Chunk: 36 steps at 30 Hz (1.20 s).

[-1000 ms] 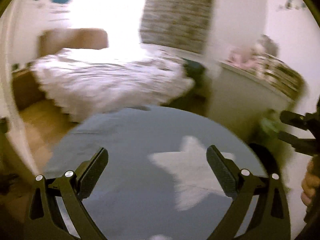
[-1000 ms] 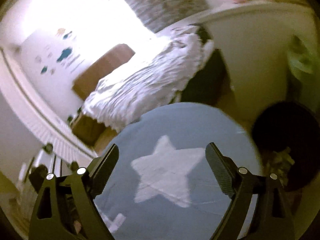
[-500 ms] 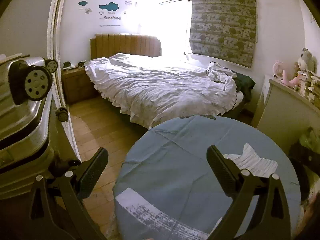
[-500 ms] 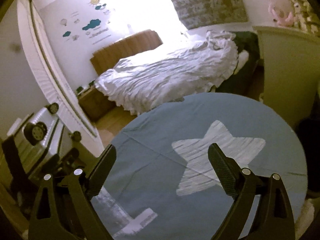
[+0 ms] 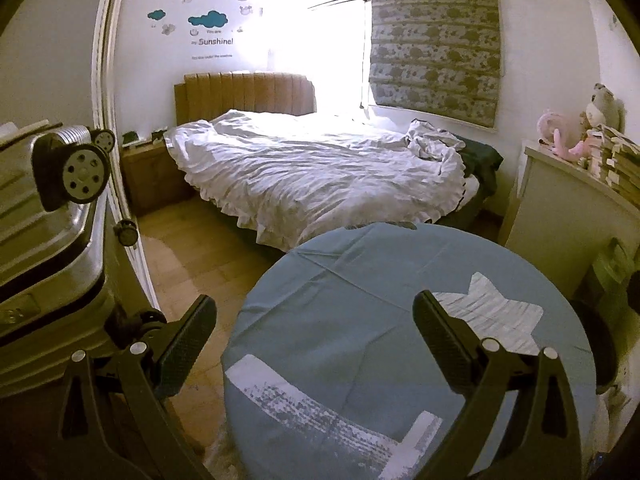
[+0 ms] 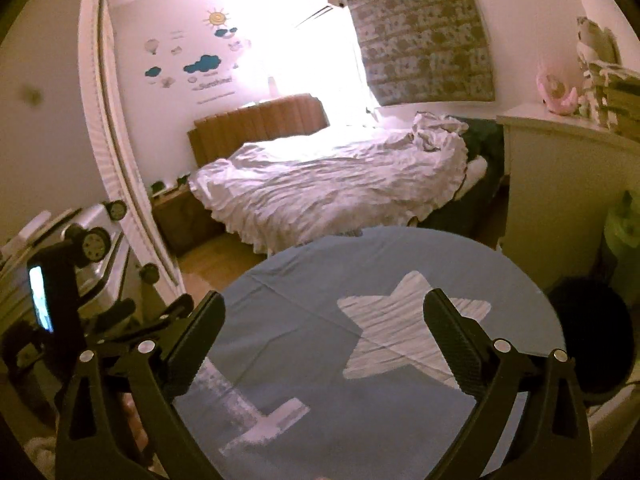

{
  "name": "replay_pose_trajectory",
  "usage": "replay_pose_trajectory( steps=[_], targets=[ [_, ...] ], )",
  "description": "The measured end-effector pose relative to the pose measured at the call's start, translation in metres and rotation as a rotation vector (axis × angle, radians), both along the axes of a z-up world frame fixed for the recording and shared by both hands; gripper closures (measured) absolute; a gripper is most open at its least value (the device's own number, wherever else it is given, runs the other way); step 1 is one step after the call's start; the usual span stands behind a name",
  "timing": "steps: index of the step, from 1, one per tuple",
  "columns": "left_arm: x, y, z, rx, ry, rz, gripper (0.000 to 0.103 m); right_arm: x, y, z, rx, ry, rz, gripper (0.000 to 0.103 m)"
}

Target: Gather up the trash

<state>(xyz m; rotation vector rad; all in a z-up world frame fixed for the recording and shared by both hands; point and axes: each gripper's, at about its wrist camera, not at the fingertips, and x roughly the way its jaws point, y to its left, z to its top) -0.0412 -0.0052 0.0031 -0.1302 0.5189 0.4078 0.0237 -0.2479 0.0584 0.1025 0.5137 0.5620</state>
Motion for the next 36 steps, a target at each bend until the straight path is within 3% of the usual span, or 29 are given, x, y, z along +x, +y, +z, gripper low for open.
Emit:
replay_pose_trajectory(
  steps=[7, 36],
  targets=[
    [-0.004, -0.003, 0.000, 0.005, 0.000, -0.002, 0.005, -0.015, -0.013, -0.003, 0.019, -0.011, -0.041, 0.005],
    [-0.007, -0.009, 0.005, 0.004, 0.017, -0.033, 0.005, -0.017, -0.013, -0.017, 0.033, 0.017, -0.024, 0.005]
  ],
)
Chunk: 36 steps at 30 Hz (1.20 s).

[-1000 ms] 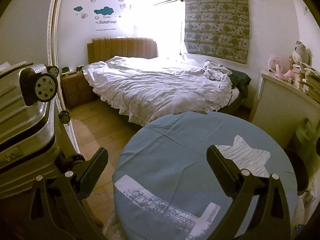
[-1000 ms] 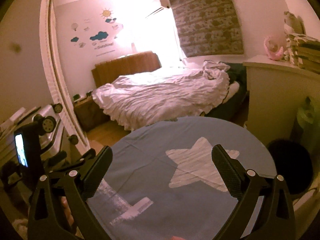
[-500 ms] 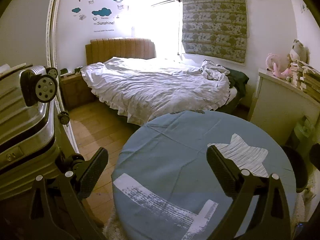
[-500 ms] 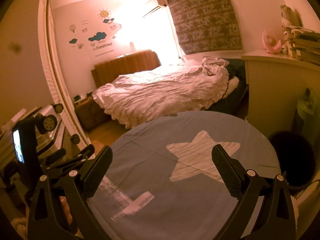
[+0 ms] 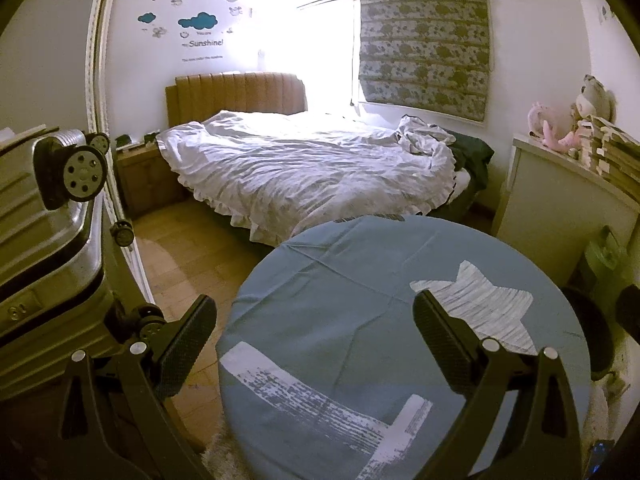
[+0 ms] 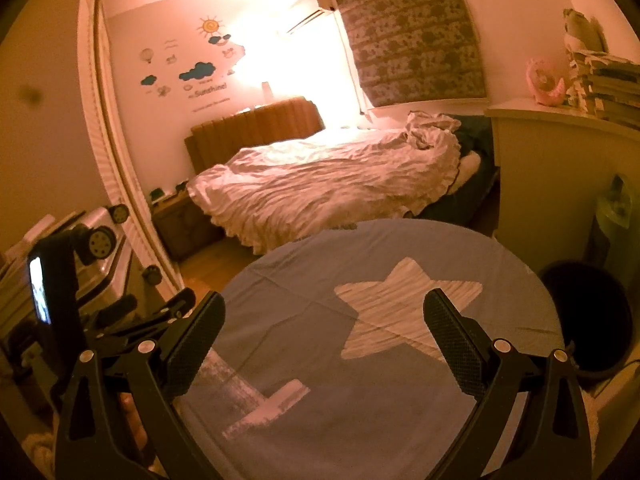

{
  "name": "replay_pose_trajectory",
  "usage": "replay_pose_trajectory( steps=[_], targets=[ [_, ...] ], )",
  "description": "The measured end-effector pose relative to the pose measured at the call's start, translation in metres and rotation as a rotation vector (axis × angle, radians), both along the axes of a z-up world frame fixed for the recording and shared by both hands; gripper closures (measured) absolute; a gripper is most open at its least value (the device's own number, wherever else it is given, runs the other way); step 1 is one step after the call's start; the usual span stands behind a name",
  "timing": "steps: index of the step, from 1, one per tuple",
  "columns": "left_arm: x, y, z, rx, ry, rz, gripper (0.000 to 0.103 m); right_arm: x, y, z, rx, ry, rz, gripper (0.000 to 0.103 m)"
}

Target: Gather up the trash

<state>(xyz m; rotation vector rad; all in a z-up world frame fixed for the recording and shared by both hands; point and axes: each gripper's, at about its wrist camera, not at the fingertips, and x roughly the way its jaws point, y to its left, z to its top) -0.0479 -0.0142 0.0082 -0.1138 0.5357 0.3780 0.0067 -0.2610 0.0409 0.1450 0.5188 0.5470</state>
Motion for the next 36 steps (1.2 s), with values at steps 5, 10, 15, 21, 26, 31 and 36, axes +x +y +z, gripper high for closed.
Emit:
replay_pose_trajectory(
  steps=[5, 10, 15, 21, 26, 31, 36],
  targets=[
    [0.003, 0.001, -0.001, -0.006, 0.006, -0.003, 0.005, 0.000, 0.001, -0.001, 0.000, 0.003, 0.002, 0.005],
    [0.004, 0.000, -0.004, -0.013, 0.011, -0.009, 0.005, 0.002, 0.002, -0.005, -0.005, 0.010, 0.008, 0.005],
    [0.004, -0.001, -0.006, -0.014, 0.013, -0.010, 0.005, 0.002, 0.001, -0.005, -0.006, 0.012, 0.008, 0.005],
    [0.004, 0.000, -0.007, -0.016, 0.012, -0.016, 0.005, 0.004, 0.004, -0.010, -0.013, 0.023, 0.013, 0.005],
    [0.005, 0.002, -0.009, -0.014, -0.010, -0.033, 0.005, 0.006, 0.005, -0.012, -0.017, 0.029, 0.016, 0.005],
    [0.008, 0.005, -0.010, -0.024, -0.007, -0.032, 0.005, 0.009, 0.005, -0.014, -0.021, 0.036, 0.018, 0.005],
    [0.009, 0.007, -0.011, -0.033, 0.000, -0.042, 0.005, 0.010, 0.007, -0.015, -0.025, 0.041, 0.021, 0.005]
  ],
)
